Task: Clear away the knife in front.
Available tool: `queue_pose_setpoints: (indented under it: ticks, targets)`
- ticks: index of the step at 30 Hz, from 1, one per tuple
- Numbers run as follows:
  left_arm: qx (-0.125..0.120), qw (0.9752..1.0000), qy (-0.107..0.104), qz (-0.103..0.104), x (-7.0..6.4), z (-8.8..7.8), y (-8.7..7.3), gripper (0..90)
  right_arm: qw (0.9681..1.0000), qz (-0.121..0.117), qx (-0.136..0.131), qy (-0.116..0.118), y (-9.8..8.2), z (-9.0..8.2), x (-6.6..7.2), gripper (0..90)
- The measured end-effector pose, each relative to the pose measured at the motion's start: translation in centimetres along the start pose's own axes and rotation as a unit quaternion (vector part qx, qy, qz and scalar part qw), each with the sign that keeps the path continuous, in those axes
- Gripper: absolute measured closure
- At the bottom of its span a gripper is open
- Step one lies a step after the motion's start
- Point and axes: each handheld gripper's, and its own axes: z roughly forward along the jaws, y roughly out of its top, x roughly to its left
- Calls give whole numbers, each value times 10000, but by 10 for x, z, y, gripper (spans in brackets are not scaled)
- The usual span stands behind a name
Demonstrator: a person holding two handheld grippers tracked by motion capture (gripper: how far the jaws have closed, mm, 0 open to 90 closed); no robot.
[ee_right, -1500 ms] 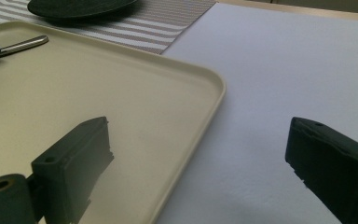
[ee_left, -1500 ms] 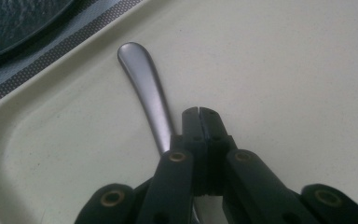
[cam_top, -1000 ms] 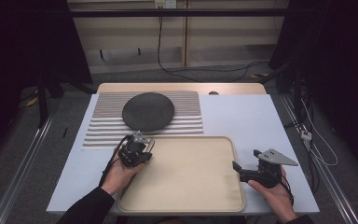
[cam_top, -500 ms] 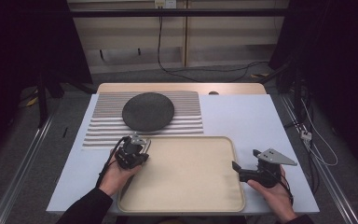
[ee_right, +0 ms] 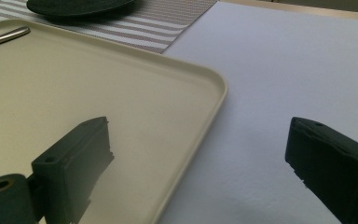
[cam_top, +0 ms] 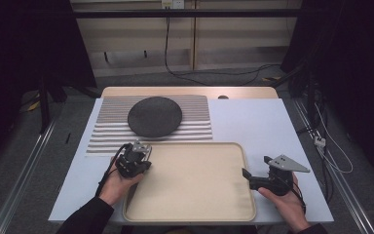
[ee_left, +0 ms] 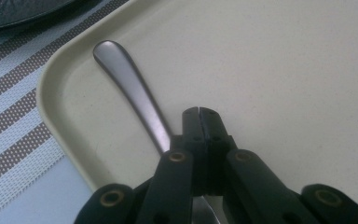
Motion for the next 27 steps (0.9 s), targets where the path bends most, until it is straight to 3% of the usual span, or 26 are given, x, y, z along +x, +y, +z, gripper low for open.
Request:
queue_pose_setpoints:
  ticks: [4,7,10,27]
  targets:
    - [42,10000,-11,-66,2,-2,-2,900,10000,10,-7,0,0,0,0,66]
    - [103,9999,90,-1,1,-4,-3,900,10000,3,-3,-4,0,0,0,66]
    - [50,10000,14,-62,4,-5,-5,900,10000,7,-2,-7,0,0,0,66]
    - [69,9998,89,-157,6,-7,-8,900,10000,-12,-4,0,0,0,0,66]
